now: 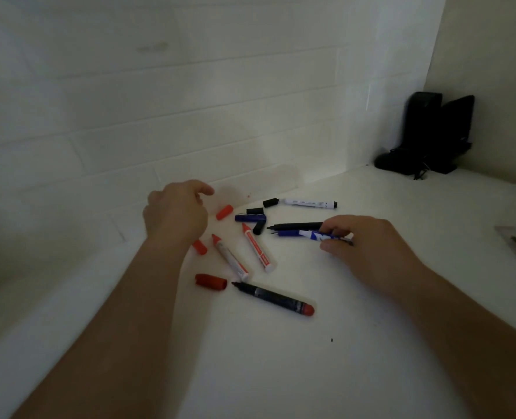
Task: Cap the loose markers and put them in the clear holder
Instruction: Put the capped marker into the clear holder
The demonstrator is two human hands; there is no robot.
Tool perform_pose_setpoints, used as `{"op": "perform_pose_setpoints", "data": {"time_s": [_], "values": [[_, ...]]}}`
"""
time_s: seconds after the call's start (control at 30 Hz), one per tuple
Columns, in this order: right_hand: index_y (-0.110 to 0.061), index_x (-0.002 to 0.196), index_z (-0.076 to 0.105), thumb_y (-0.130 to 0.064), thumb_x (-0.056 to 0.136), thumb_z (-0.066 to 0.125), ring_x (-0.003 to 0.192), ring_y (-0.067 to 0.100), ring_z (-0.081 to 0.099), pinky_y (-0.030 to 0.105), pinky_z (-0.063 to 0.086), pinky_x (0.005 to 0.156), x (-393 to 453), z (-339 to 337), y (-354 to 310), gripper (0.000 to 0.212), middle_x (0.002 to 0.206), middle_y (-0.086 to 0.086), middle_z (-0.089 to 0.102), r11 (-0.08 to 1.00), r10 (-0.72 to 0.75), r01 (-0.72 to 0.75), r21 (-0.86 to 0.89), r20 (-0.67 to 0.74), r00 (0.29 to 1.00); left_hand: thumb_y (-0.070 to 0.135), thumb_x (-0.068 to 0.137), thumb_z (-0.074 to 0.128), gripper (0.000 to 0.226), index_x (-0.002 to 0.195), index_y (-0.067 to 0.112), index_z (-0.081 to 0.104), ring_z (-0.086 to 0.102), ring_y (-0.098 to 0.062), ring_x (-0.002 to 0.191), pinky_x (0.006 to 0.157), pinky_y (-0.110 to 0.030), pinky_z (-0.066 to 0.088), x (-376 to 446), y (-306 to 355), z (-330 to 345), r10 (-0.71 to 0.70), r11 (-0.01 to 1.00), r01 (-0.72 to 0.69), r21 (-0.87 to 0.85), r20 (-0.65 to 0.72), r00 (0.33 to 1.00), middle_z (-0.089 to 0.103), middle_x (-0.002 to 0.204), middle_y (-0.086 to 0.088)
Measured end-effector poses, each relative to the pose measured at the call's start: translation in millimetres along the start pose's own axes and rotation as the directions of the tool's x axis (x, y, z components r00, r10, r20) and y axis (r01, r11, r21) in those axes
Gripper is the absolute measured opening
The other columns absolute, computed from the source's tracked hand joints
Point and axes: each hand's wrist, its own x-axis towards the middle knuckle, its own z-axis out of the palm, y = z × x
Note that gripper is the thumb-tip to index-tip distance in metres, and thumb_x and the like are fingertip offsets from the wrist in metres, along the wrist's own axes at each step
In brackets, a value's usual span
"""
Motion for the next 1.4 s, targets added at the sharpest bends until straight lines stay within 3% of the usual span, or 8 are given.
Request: {"op": "perform_pose_setpoints", "data": {"time_s": [0.17,0.43,0.83,0.93,1.0,1.07,1.2,1.4], "values": [[-0.038,0.112,0.072,-0.035,0.093,0.072,0.09,0.01,0.063,0.029,0.053,0.084,-3,5,-7,0.019,0.1,-0.013,0.067,1.0,-0.008,0.008,-0.007,0.005,1.0,0.052,0.086,0.053,0.022,0.103,0.05,0.067,0.061,-0.024,0.101,0.081,-0.046,0.057,-6,17,17,0.063,0.989,-0.044,-0.144,0.124,0.99,0.069,0.103,0.018],[-0.033,0.121,0.071,-0.037,0.095,0.069,0.096,0.01,0.063,0.029,0.052,0.091,-4,7,-7,0.026,0.109,-0.011,0.068,1.0,0.003,-0.003,0.014,-0.024,1.0,0.034,0.087,0.061,0.022,0.098,0.051,0.067,0.055,-0.022,0.112,0.092,-0.043,0.035,24,54,31,0.124,0.954,-0.225,0.196,0.427,0.896,0.066,0.117,0.013],[-0.037,0.114,0.072,-0.039,0.095,0.069,0.087,0.004,0.061,0.028,0.053,0.079,-4,7,-4,0.02,0.098,-0.015,0.067,0.999,0.007,-0.007,0.032,-0.013,1.0,0.041,0.085,0.061,0.023,0.107,0.034,0.062,0.057,-0.019,0.103,0.086,-0.038,0.037,2,75,29,0.186,0.942,-0.29,0.172,0.452,0.872,0.064,0.106,0.007],[-0.039,0.112,0.072,-0.041,0.096,0.067,0.086,0.003,0.061,0.028,0.053,0.08,-4,6,-3,0.017,0.097,-0.017,0.066,0.998,-0.001,0.004,0.07,-0.034,0.999,0.037,0.09,0.057,0.026,0.114,0.036,0.067,0.063,-0.015,0.096,0.084,-0.03,0.051,-1,75,18,0.185,0.982,-0.165,-0.089,0.31,0.933,0.067,0.105,0.008],[-0.039,0.104,0.071,-0.042,0.097,0.063,0.075,0.005,0.061,0.03,0.054,0.071,-3,6,-4,0.011,0.09,-0.014,0.068,0.997,-0.01,0.014,0.081,-0.058,0.998,0.028,0.095,0.053,0.023,0.107,0.032,0.073,0.065,-0.01,0.08,0.065,-0.021,0.053,-13,80,14,0.144,0.892,-0.01,-0.452,0.264,0.954,0.069,0.097,0.008],[-0.038,0.097,0.071,-0.041,0.098,0.061,0.064,0.008,0.057,0.029,0.05,0.061,-3,6,-6,0.011,0.084,-0.011,0.067,0.994,-0.007,0.015,0.11,-0.075,0.997,0.021,0.098,0.053,0.022,0.104,0.025,0.074,0.066,-0.011,0.077,0.063,-0.02,0.053,-27,85,17,0.065,0.652,0.219,-0.726,0.341,0.938,0.072,0.096,0.0],[-0.029,0.087,0.074,-0.035,0.098,0.06,0.065,0.019,0.058,0.036,0.051,0.061,-3,6,-11,0.018,0.073,-0.003,0.067,0.983,-0.02,0.039,0.18,-0.11,0.994,0.014,0.101,0.056,0.019,0.112,0.008,0.07,0.066,-0.017,0.081,0.079,-0.031,0.057,-41,86,25,0.024,0.167,0.505,-0.847,0.515,0.857,0.073,0.093,-0.011],[-0.031,0.09,0.074,-0.034,0.097,0.061,0.058,0.017,0.054,0.041,0.052,0.061,-4,6,-13,0.016,0.075,0.001,0.068,0.958,-0.013,0.054,0.283,-0.144,0.99,0.014,0.1,0.058,0.02,0.113,0.004,0.069,0.067,-0.018,0.079,0.075,-0.028,0.057,-48,85,30,0.055,0.133,0.495,-0.859,0.505,0.861,0.073,0.091,-0.013]]}}
